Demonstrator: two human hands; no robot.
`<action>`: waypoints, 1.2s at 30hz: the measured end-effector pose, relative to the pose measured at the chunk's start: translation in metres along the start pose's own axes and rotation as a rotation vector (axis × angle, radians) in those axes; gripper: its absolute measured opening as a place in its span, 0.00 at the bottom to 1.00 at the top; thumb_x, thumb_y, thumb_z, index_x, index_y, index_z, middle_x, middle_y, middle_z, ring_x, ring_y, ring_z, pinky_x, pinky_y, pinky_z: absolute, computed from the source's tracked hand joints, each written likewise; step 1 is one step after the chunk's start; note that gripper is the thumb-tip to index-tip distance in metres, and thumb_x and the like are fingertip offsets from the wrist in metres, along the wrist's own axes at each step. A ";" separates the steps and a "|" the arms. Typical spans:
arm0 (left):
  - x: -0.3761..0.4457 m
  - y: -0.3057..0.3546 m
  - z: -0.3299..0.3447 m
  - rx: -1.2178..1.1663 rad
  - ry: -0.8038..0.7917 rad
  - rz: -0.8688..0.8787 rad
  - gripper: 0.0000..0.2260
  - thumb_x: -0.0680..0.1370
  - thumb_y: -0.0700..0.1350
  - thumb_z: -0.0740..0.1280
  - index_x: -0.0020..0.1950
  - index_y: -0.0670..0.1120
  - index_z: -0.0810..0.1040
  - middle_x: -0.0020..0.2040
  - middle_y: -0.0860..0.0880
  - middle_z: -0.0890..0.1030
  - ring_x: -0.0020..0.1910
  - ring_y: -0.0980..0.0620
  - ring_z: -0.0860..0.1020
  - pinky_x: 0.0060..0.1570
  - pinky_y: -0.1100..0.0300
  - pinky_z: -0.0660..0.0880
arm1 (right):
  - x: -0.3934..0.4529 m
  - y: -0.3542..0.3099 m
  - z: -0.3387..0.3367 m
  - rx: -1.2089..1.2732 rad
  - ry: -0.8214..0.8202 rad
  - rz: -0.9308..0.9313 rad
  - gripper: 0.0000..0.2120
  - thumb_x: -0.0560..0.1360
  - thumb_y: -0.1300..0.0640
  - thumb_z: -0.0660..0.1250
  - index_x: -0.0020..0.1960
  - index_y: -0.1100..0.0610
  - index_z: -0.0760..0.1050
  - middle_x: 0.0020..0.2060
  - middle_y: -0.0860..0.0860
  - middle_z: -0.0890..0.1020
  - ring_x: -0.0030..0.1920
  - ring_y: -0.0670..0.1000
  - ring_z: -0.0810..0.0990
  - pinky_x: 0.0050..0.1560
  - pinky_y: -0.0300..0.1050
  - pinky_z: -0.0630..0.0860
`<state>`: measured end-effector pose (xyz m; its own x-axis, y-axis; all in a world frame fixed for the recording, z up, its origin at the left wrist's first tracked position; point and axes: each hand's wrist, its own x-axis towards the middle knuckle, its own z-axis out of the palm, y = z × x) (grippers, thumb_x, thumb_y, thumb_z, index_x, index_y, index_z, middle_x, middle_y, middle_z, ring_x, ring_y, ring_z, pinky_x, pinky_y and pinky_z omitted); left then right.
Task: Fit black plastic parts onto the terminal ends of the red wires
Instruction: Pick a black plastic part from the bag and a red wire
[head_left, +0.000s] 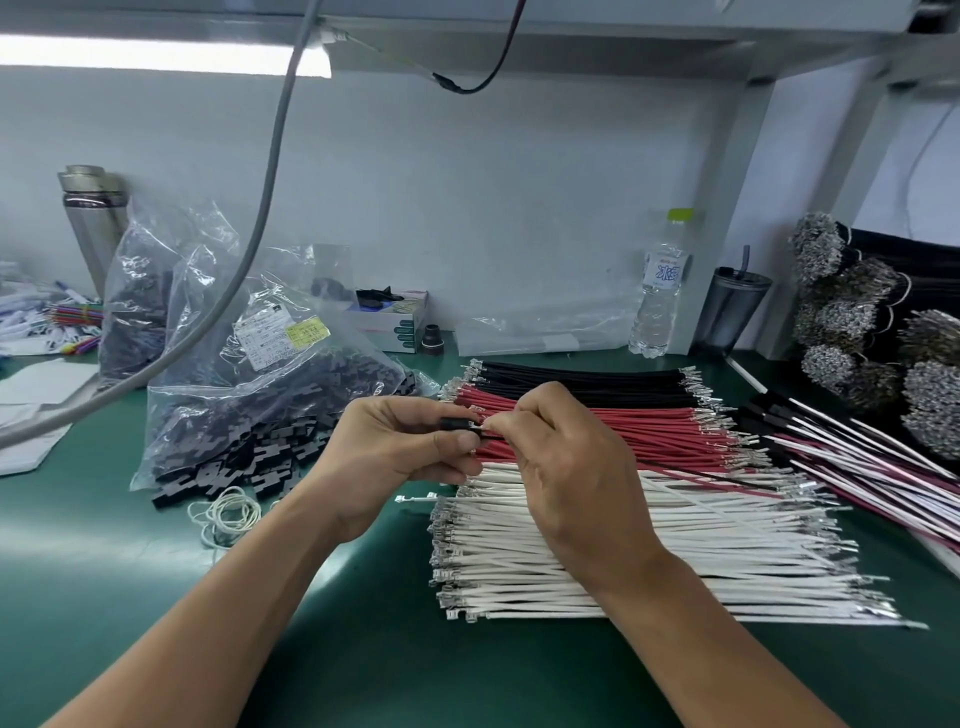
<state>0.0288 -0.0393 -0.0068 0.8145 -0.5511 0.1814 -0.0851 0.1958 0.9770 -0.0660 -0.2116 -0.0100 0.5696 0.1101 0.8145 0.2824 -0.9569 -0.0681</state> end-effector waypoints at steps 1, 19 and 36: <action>0.000 0.000 0.000 0.017 -0.005 0.000 0.16 0.64 0.43 0.81 0.51 0.41 0.88 0.43 0.35 0.86 0.37 0.44 0.86 0.39 0.57 0.84 | -0.001 0.001 0.001 0.025 0.001 0.006 0.10 0.76 0.66 0.72 0.56 0.58 0.81 0.44 0.49 0.75 0.39 0.48 0.74 0.34 0.46 0.76; -0.002 0.002 0.001 0.154 -0.047 0.013 0.13 0.67 0.42 0.80 0.50 0.40 0.88 0.42 0.35 0.86 0.32 0.46 0.84 0.35 0.61 0.81 | 0.002 0.001 0.000 -0.020 -0.026 0.070 0.12 0.82 0.52 0.64 0.43 0.57 0.76 0.40 0.48 0.73 0.35 0.47 0.70 0.33 0.40 0.70; 0.001 0.007 -0.011 -0.159 0.003 0.088 0.29 0.65 0.58 0.83 0.59 0.42 0.85 0.57 0.38 0.85 0.44 0.45 0.86 0.39 0.55 0.84 | 0.026 0.032 -0.064 -0.151 0.217 -0.050 0.07 0.81 0.56 0.69 0.54 0.56 0.84 0.41 0.49 0.81 0.36 0.46 0.75 0.33 0.39 0.70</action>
<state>0.0358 -0.0294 -0.0013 0.8099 -0.5236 0.2643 -0.0644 0.3685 0.9274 -0.0913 -0.2565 0.0461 0.3747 0.1132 0.9202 0.1782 -0.9828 0.0483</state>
